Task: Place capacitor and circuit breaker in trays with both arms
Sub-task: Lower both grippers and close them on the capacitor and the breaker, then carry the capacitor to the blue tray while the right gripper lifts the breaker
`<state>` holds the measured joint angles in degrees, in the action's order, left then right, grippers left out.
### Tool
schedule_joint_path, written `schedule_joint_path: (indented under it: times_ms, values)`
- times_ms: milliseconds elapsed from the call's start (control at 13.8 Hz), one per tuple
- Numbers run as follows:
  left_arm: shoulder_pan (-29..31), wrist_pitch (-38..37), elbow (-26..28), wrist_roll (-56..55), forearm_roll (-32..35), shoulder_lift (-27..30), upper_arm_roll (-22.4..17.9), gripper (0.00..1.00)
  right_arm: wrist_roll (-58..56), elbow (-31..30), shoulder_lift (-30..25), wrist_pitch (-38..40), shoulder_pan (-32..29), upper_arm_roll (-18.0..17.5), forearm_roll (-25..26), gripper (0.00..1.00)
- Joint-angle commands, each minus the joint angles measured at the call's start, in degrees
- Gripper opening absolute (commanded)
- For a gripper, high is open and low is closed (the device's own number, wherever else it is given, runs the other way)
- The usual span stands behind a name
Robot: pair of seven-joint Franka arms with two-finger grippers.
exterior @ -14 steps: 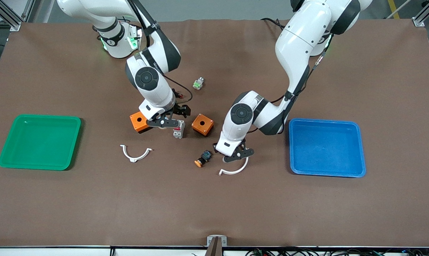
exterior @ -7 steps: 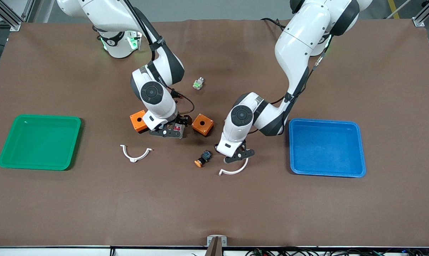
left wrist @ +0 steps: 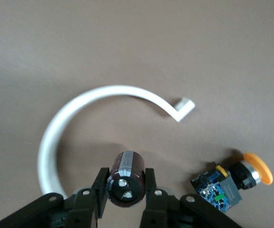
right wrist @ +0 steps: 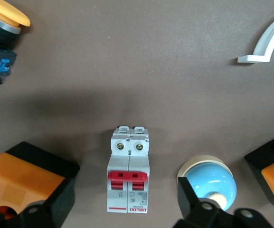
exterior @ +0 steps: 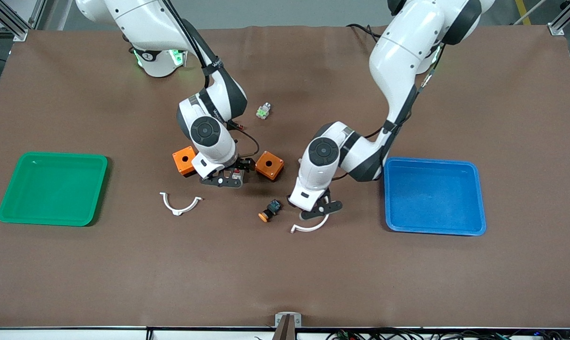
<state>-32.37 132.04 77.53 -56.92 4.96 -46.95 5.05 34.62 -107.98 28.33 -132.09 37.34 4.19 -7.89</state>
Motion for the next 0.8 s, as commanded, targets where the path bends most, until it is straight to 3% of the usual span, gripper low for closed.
schedule_joint_path:
  times_ms: [0,289,506,723]
  values:
    - [2.57,-7.31,2.36,-1.35,1.72,7.12,-0.39,0.03,0.71,1.02,1.02,0.25,-0.52,-0.32,-0.1,0.82]
    - [8.53,-7.76,7.19,-0.21,2.6,11.88,-1.01,0.03,0.71,0.93,2.07,-1.59,-0.51,-0.32,-0.19,0.76]
    - [13.81,-7.76,9.65,1.81,5.14,13.28,-0.92,0.03,0.71,0.93,1.99,-1.42,-0.43,-0.32,-0.19,0.62]
    - [19.6,-7.68,15.09,1.9,6.73,15.91,-0.57,0.03,0.71,1.02,1.99,-1.42,-0.43,-0.32,-0.19,0.39]
